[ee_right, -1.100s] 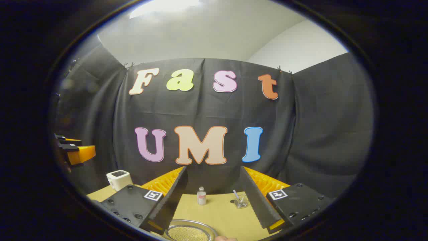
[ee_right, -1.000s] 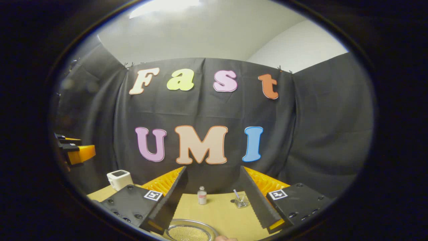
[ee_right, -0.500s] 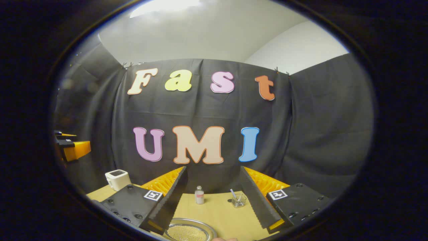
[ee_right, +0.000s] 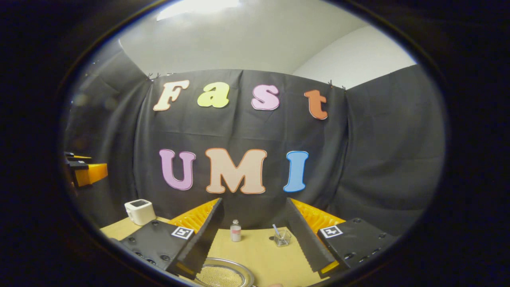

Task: First push the handle of the pot to place it horizontally, then grasp the pot with both hands and set it on the induction cooktop.

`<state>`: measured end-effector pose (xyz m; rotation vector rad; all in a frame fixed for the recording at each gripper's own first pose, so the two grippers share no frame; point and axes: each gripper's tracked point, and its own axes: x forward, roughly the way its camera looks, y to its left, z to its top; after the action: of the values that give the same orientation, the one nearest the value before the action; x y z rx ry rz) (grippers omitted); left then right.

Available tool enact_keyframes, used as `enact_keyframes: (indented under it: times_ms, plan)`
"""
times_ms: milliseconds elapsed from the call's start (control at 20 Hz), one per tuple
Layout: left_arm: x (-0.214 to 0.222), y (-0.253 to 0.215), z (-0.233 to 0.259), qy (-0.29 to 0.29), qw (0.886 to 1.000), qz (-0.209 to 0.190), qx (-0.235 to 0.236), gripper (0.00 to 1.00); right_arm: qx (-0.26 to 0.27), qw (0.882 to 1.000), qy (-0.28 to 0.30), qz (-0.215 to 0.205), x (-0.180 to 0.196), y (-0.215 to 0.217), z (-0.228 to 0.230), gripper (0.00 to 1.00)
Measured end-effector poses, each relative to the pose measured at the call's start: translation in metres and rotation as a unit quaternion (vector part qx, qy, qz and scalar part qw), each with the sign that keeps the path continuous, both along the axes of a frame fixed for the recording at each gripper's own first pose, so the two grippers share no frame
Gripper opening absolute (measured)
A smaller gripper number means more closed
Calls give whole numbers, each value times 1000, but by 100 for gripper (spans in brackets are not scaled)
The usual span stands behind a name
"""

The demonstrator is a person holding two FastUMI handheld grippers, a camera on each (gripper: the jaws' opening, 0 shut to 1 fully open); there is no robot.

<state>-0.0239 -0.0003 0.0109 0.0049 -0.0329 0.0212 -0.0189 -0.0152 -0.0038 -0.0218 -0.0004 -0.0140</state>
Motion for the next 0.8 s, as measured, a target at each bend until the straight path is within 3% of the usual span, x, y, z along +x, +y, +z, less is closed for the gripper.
enact_keyframes:
  times_ms: [150, 300, 400, 550, 650, 800]
  plan:
    - [0, -1, 1, -1, 1000, 1, 1, 98, 1, 1000, 2, 0, 2, 0, -1, 98]
    - [0, -3, 1, -1, 1000, 1, 1, 99, 3, 1000, 14, 9, 2, 2, -8, 64]
    - [-1, -4, 1, -1, 1000, 0, -1, 99, 8, 999, 28, 24, 1, 9, -14, 62]
    - [-1, -3, -1, -1, 1000, 1, 3, 99, 13, 999, 27, 19, -2, 1, -15, 6]
    - [-2, -4, -1, -1, 1000, 2, 3, 98, 6, 999, 29, 14, 9, -2, -23, 5]
    - [-3, -3, 0, -3, 1000, 4, 0, 98, 32, 999, 27, 13, -5, -5, -15, 2]
